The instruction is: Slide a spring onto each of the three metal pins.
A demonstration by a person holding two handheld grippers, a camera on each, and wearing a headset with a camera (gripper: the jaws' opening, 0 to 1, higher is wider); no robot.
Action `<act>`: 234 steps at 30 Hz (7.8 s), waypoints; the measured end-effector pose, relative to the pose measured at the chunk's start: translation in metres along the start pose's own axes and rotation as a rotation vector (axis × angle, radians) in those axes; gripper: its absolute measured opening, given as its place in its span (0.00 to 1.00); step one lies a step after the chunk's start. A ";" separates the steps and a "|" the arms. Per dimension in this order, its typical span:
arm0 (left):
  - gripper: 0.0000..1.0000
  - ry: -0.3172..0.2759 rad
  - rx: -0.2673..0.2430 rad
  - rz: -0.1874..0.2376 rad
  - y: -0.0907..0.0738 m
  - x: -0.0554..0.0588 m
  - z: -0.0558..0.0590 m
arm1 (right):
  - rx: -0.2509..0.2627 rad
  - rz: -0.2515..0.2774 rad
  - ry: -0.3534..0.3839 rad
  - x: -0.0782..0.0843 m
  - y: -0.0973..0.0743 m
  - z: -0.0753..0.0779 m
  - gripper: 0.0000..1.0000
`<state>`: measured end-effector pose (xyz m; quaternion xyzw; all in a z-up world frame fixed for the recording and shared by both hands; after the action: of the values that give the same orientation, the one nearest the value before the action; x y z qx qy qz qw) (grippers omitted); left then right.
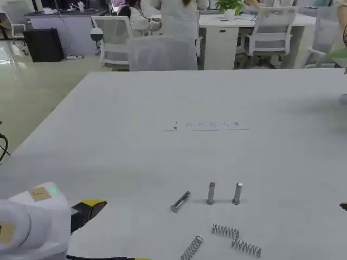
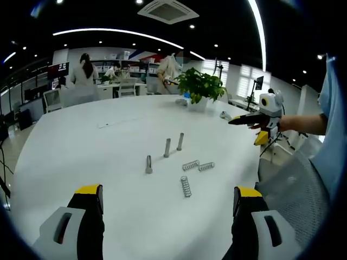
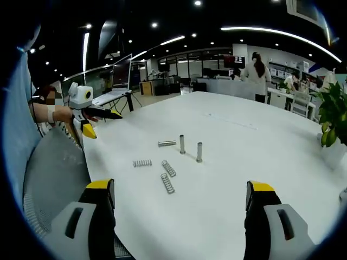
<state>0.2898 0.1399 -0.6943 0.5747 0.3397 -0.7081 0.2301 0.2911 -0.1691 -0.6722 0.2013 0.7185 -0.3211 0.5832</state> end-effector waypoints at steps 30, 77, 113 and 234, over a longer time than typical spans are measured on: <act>0.98 0.010 0.125 0.005 0.020 0.008 0.010 | 0.051 -0.033 -0.014 -0.015 -0.004 -0.003 1.00; 0.96 -0.010 0.074 -0.026 0.022 -0.001 0.002 | -0.003 -0.026 -0.053 0.009 0.006 0.013 1.00; 0.81 -0.012 0.084 -0.184 0.086 -0.003 -0.021 | -0.054 -0.042 -0.040 0.014 0.017 0.036 1.00; 0.07 -0.097 0.028 -0.630 0.186 0.028 -0.055 | 0.013 -0.030 0.083 0.052 -0.002 0.032 0.99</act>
<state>0.4523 0.0593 -0.7671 0.4100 0.4797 -0.7757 0.0073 0.3002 -0.1972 -0.7253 0.2072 0.7430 -0.3258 0.5467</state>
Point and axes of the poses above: the centre of the closed fingertips' face, and the gripper's own axes: y roughly forward along the fingers, z roughly to its right, x roughly out of its underside, the point moved 4 cm from there along -y, roughly backward along the fingers, and after that the axes turned 14 degrees about z, right-handed, at the moved point
